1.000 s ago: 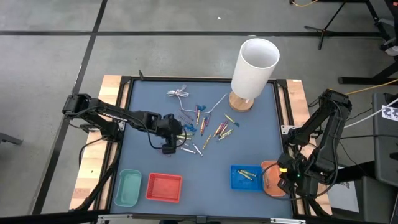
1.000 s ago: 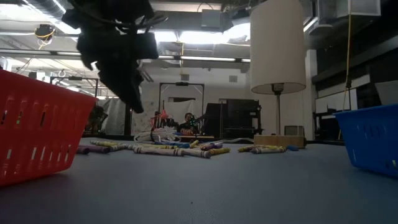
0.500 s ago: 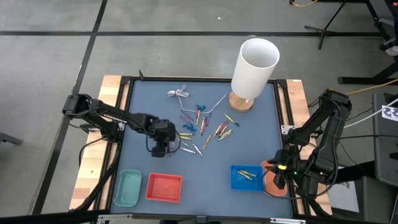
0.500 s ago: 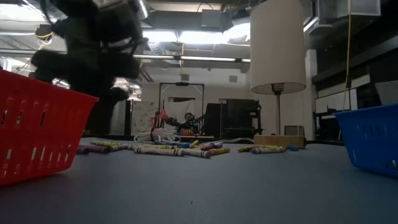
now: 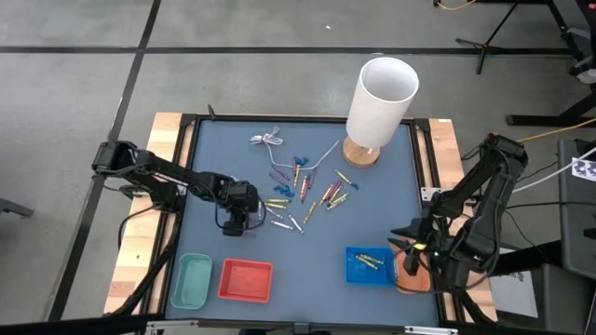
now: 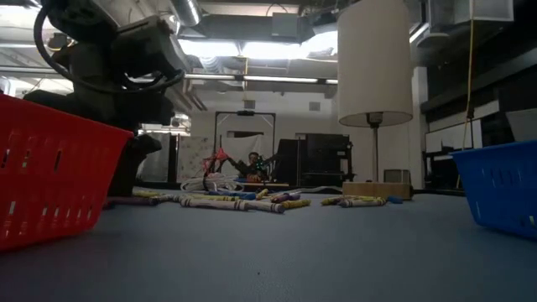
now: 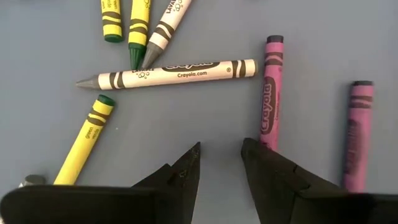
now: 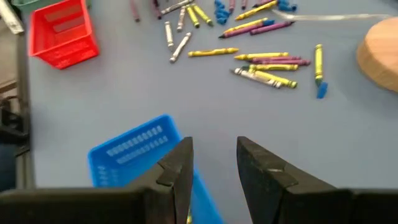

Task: Sort crayons
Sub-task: Put the red crayon into the red basket

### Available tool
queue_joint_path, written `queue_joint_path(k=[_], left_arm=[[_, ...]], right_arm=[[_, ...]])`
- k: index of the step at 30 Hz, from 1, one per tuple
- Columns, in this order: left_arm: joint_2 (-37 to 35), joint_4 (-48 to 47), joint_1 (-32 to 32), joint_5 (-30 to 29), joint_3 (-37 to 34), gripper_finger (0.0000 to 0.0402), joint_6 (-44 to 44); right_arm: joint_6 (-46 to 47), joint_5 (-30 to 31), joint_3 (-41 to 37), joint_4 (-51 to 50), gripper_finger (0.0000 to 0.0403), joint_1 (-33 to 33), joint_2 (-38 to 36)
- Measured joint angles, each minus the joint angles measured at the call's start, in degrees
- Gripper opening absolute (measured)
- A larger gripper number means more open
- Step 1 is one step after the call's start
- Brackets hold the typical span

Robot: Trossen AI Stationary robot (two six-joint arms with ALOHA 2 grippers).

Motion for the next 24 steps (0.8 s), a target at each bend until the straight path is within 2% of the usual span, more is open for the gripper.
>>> queue_joint_path(k=[7,14,20,24], left_arm=[[0.28,0.28,-0.04,-0.12,1.38,0.0116,-3.78],[0.28,0.51,-0.99,3.94,5.26,0.0116,-5.64],[0.26,-1.57,-4.96,8.96,5.53,0.0116,-9.84],[0.26,-4.27,-10.03,8.55,5.51,0.0116,-12.79]], right_arm=[[-11.99,-3.36,0.0,2.5,0.0122,-8.0,0.0],[-29.01,-10.11,0.0,10.82,0.0122,-16.5,0.0],[-40.13,-15.16,0.0,17.3,0.0122,-21.93,0.0],[-44.21,-17.77,0.0,19.48,0.0122,-24.26,0.0]])
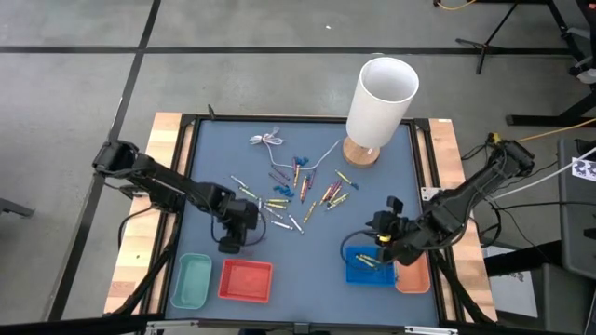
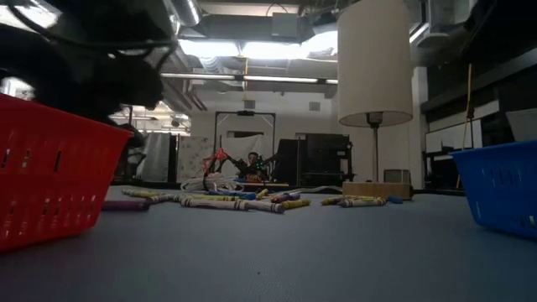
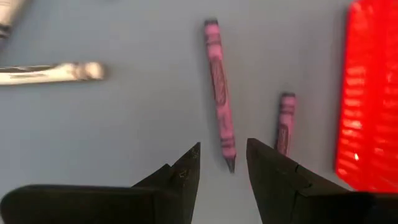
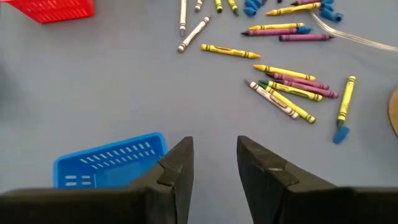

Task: Sort crayons
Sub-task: Put the red crayon into the red basket

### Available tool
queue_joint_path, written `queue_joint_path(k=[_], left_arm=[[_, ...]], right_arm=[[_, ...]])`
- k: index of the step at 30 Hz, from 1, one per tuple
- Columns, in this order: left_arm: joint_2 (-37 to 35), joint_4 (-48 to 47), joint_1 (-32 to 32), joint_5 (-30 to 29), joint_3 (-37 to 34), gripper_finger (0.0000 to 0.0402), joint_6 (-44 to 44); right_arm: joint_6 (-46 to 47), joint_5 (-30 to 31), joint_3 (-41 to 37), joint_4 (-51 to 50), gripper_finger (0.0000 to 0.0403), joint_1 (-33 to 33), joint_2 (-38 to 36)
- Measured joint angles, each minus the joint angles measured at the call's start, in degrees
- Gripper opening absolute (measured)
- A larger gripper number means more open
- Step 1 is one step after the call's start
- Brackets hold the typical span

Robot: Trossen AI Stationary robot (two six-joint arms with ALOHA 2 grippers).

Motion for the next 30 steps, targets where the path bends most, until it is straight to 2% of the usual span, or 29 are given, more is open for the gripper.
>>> queue_joint_path(k=[6,8,13,30], left_arm=[[-0.02,0.51,-6.5,-9.4,0.0,0.0116,-0.17],[-0.02,1.35,-7.92,-10.83,0.0,0.0116,-0.19],[-0.04,4.25,-10.31,-11.01,0.0,0.0116,-0.85],[-0.04,5.78,-17.61,-9.53,0.0,0.0116,-9.06]], right_arm=[[-3.63,-0.59,0.0,0.61,0.0122,-1.48,0.0],[-3.98,-0.59,0.0,0.93,0.0122,-1.48,0.0],[-3.98,-0.74,0.0,1.17,0.0122,-1.35,0.0],[-4.33,-1.09,0.0,1.18,0.0122,-1.33,0.0]])
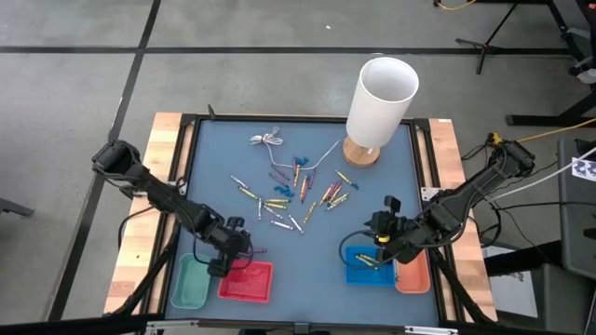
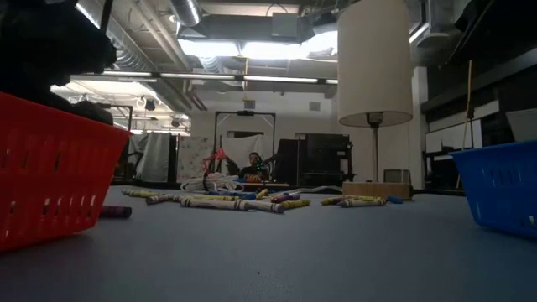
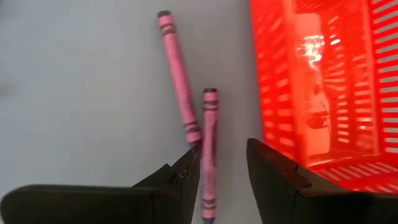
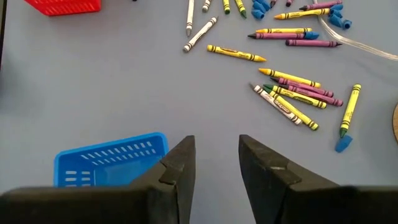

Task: Sort crayons
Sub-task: Put the red crayon into the red basket

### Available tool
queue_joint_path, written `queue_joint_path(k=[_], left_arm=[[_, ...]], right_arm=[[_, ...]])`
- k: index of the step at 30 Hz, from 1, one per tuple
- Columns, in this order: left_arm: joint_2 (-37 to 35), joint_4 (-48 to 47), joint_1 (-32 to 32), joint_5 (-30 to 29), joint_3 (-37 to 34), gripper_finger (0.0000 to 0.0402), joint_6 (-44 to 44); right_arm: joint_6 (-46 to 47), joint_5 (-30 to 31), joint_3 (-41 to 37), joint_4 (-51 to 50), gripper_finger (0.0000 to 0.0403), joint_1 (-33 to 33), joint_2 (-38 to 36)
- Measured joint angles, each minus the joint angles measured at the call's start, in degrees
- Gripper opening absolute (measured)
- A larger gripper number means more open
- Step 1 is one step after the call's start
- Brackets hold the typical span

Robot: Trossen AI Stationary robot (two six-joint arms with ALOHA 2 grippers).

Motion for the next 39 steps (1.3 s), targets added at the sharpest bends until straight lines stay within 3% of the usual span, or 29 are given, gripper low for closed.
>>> queue_joint_path(k=[23,31,39], left_arm=[[0.01,-4.65,-1.37,-2.58,0.0,0.0116,-4.08],[2.95,-4.81,-1.72,-0.76,0.0,0.0116,-4.09],[3.82,-5.03,-1.78,-2.9,0.02,0.0109,-4.09]], right_arm=[[-0.01,-0.52,-0.04,-0.02,0.0122,0.0,0.0],[-0.01,-0.55,-0.04,-0.02,0.0122,0.0,0.0],[-0.01,-0.55,-0.04,-0.02,0.0122,0.0,0.0]])
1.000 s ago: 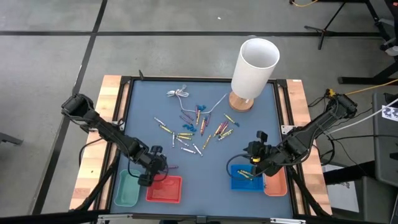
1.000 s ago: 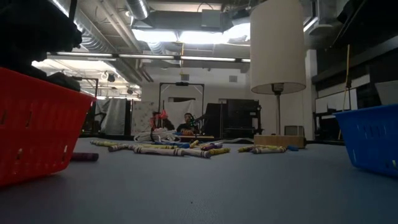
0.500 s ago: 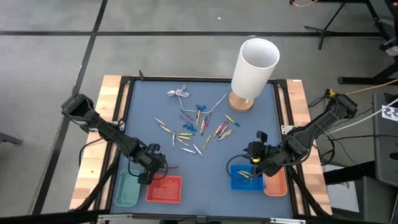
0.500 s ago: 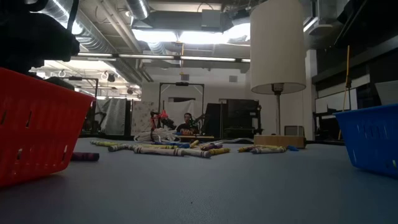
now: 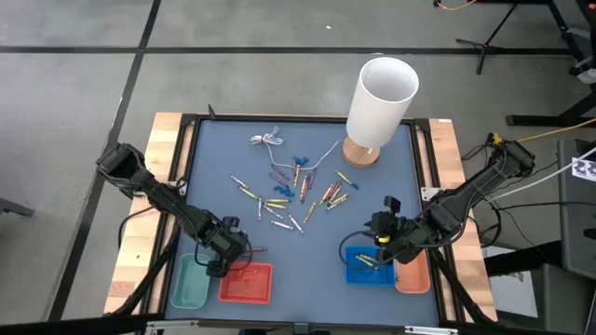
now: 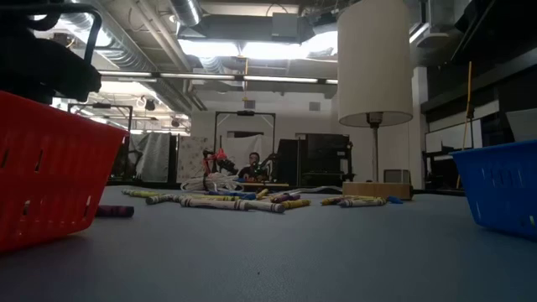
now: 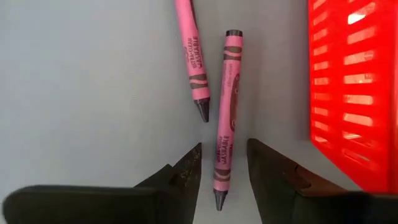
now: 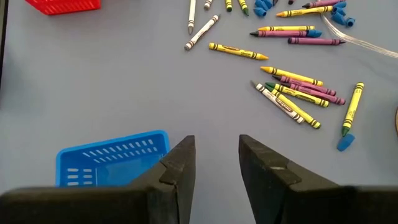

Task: Sort crayons
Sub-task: Put the red crayon into the red basket

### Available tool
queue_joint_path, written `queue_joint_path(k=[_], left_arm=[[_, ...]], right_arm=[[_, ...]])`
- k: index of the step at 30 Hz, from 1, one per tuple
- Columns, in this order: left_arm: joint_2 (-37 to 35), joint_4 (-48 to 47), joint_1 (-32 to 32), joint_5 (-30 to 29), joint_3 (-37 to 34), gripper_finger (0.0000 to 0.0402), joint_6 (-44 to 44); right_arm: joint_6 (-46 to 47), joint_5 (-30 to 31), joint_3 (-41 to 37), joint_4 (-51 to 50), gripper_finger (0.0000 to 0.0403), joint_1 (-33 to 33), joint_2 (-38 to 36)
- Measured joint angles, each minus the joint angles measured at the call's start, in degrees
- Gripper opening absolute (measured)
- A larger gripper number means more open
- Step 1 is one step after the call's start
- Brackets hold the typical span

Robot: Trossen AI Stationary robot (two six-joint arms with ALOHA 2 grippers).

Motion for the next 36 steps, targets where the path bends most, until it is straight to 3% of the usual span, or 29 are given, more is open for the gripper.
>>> queue_joint_path(k=[13,24,36], left_arm=[[0.04,-0.74,0.09,-1.15,0.04,0.0008,-0.15],[0.04,-0.77,1.19,-2.04,0.04,0.0003,-0.5],[-2.1,-1.32,7.56,-3.94,-0.11,0.0002,0.93]], right_arm=[[0.0,0.0,0.0,0.0,0.0122,0.0,0.0],[0.0,0.0,0.0,0.0,0.0122,0.0,-0.02],[-0.11,0.0,0.0,-0.02,0.0122,0.01,-0.02]])
